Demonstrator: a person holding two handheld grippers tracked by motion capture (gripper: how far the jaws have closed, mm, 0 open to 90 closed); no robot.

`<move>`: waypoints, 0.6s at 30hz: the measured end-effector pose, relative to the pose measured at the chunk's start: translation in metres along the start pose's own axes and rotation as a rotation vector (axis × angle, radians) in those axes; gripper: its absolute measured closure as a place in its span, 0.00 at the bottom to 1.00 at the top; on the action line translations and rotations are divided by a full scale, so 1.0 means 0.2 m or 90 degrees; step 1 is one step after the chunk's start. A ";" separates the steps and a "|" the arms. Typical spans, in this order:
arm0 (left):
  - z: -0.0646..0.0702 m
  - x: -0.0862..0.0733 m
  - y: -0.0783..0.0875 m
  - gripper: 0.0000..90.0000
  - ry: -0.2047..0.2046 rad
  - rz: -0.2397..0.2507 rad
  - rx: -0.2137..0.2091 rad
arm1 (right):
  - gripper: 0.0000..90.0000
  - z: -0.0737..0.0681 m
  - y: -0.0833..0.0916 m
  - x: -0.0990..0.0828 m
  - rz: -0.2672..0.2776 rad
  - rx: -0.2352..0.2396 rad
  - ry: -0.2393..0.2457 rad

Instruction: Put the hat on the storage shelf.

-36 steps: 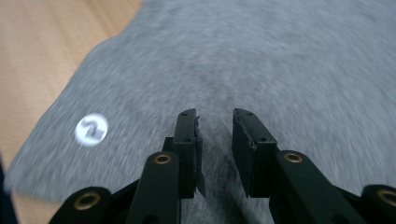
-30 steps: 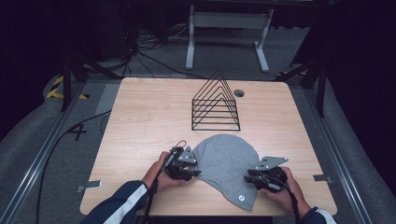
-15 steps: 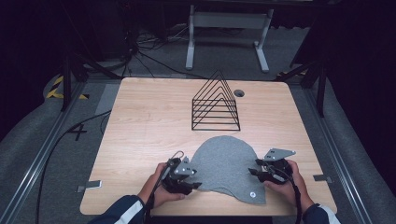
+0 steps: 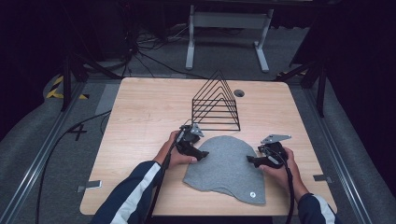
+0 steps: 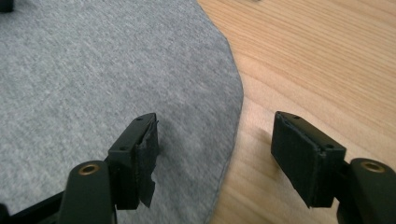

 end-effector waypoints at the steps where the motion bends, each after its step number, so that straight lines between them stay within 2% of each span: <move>1: 0.00 0.01 -0.01 0.27 0.006 0.007 0.000 | 0.35 0.00 0.00 0.01 -0.004 0.001 0.003; 5: 0.03 0.01 -0.01 0.29 -0.008 0.001 0.002 | 0.36 -0.03 -0.02 0.02 -0.007 0.005 0.022; 7: 0.07 0.01 0.00 0.43 -0.017 -0.004 -0.014 | 0.41 -0.04 -0.01 0.02 -0.011 0.005 0.020; 8: 0.09 0.01 0.01 0.46 -0.023 -0.013 -0.017 | 0.45 -0.04 -0.01 0.02 -0.012 0.008 0.020; 11: 0.12 -0.01 0.04 0.59 -0.022 -0.006 -0.029 | 0.58 -0.06 0.00 0.03 -0.020 0.017 0.024; 14: 0.13 -0.04 0.06 0.75 -0.025 -0.003 -0.059 | 0.72 -0.08 -0.01 0.04 -0.023 0.029 0.034; 18: 0.12 -0.05 0.06 0.85 -0.013 0.001 -0.070 | 0.88 -0.09 -0.02 0.05 -0.015 0.052 0.033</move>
Point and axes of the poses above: each handheld gripper's, and its own axes: y roughly backward along the jaws, x roughly out of its top, z roughly to its right, the point moved 3 cm from there along -y, roughly forward along the jaws, and after that the axes turned 2 degrees about x, right-handed, at the moved point
